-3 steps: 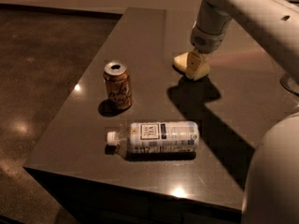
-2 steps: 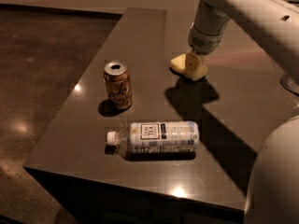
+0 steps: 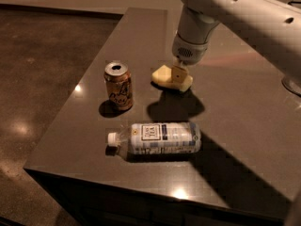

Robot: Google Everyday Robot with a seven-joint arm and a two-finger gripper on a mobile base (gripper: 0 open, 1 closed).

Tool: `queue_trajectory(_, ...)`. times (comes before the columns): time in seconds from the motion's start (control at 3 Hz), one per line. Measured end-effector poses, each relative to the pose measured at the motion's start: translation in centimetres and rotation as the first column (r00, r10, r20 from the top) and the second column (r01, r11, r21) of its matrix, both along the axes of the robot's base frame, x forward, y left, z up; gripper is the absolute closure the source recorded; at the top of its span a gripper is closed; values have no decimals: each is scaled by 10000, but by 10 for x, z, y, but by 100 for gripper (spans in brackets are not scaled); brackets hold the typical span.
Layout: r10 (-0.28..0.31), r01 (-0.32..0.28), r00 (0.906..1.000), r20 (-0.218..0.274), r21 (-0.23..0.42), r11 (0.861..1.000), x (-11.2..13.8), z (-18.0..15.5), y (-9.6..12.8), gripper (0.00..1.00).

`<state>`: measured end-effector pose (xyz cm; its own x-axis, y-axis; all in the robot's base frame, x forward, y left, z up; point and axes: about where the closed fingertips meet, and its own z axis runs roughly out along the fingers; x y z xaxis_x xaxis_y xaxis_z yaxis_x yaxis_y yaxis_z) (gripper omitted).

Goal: Move sponge near orange can

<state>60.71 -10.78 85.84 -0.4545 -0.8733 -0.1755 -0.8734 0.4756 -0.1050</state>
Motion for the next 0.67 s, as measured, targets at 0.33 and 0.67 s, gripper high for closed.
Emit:
queue_trajectory(0.33, 866, -865, 9960, -241, 24, 9962, -27, -3, 23, 100)
queue_trajectory(0.67, 1394, -1393, 9895, -394, 36, 9902, -42, -3, 38, 85)
